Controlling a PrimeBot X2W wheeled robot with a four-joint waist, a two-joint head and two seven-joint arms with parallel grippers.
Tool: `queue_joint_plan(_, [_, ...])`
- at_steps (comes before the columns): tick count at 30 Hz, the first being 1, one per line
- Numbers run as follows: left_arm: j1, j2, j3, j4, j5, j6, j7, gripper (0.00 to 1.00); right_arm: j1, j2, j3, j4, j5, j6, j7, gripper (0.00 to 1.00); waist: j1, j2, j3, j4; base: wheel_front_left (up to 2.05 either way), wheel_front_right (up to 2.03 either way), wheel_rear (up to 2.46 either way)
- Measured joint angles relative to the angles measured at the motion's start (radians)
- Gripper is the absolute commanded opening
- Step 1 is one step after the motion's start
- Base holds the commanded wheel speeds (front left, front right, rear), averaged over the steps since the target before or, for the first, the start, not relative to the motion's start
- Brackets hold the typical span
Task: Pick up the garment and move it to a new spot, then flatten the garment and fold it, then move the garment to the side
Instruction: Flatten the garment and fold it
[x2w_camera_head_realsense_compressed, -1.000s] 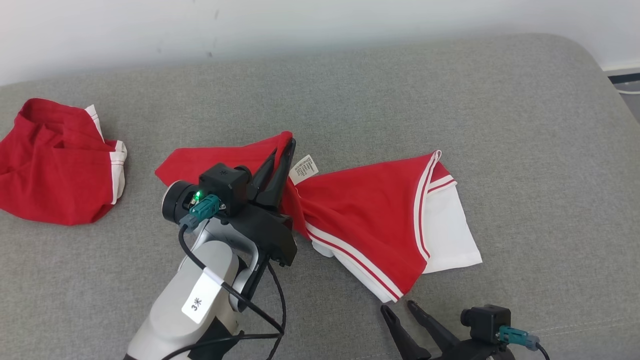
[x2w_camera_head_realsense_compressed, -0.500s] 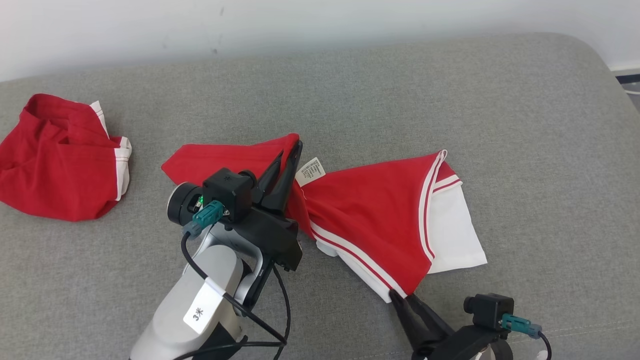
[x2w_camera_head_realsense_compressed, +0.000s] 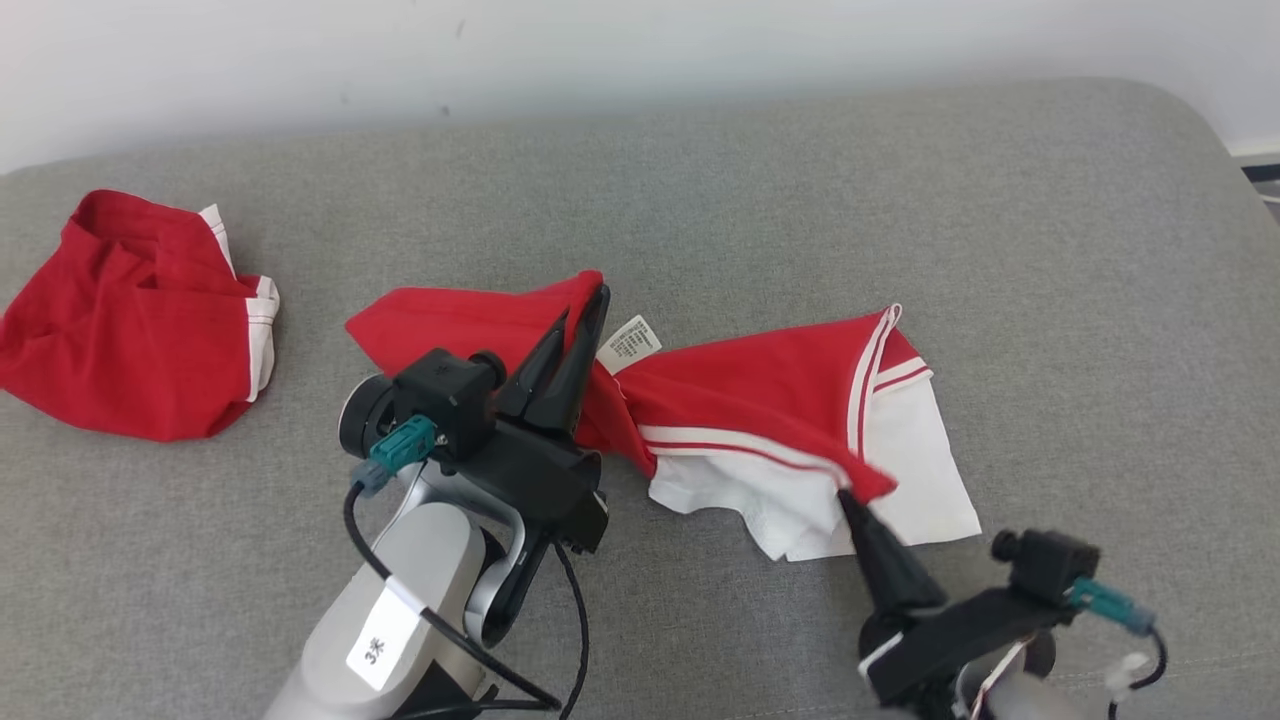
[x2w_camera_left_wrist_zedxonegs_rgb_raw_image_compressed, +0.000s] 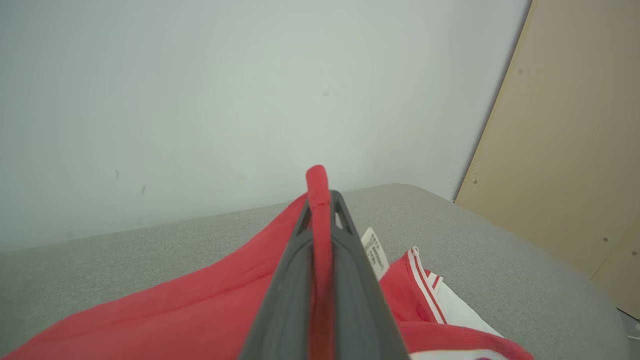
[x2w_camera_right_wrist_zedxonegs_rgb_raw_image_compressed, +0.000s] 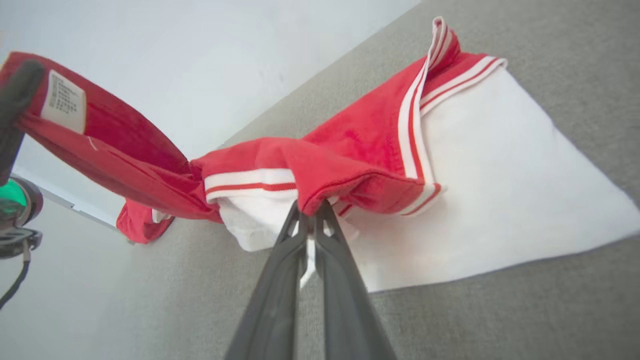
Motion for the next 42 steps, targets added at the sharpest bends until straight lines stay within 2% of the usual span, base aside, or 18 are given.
queue_joint_plan(6, [0.022,0.036,0.027,-0.027,-0.013,-0.016,-0.002,0.00,-0.043,-0.043,-0.057,-0.083,0.070,0.000,-0.025,0.00,0.0000,0.0000,-0.023,0.006,0.00,0.00,0.00])
queue_joint_plan(17, [0.197,0.167,0.095,-0.142,-0.090,-0.035,-0.002,0.00,-0.052,-0.135,-0.156,-0.268,0.222,0.000,-0.042,0.00,-0.0001,0.0000,-0.066,0.016,0.00,0.00,0.00])
queue_joint_plan(22, [0.319,0.232,0.106,-0.238,-0.150,-0.042,-0.002,0.00,0.014,-0.170,-0.220,-0.378,0.320,0.000,-0.043,0.00,-0.0001,0.0000,-0.074,0.021,0.00,0.00,0.00])
queue_joint_plan(26, [0.392,0.291,0.109,-0.337,-0.218,-0.043,0.010,0.00,0.078,-0.225,-0.234,-0.506,0.389,0.000,-0.039,0.00,-0.0001,0.0000,-0.068,0.024,0.00,0.00,0.00])
queue_joint_plan(30, [0.445,0.357,0.107,-0.384,-0.258,-0.043,0.061,0.00,0.124,-0.291,-0.231,-0.604,0.471,0.000,0.021,0.00,-0.0001,0.0000,-0.054,0.023,0.00,0.00,0.00])
queue_joint_plan(33, [0.483,0.368,0.107,-0.431,-0.280,-0.043,0.082,0.00,0.153,-0.323,-0.241,-0.641,0.527,0.000,0.051,0.00,-0.0001,0.0000,-0.041,0.019,0.00,0.00,0.00])
queue_joint_plan(36, [0.493,0.368,0.109,-0.495,-0.293,-0.043,0.082,0.00,0.169,-0.318,-0.278,-0.641,0.556,0.000,0.042,0.00,-0.0001,0.0000,-0.025,0.015,0.00,0.00,0.00])
queue_joint_plan(38, [0.491,0.372,0.096,-0.552,-0.343,-0.043,0.079,0.00,0.164,-0.295,-0.308,-0.635,0.585,0.000,0.025,0.00,0.0000,0.0000,-0.014,0.010,0.00,0.00,0.00])
queue_joint_plan(42, [0.494,0.375,0.066,-0.542,-0.351,-0.043,0.115,0.00,0.153,-0.234,-0.366,-0.602,0.598,-0.004,-0.021,0.00,0.0000,0.0000,0.001,0.003,0.00,0.00,0.00])
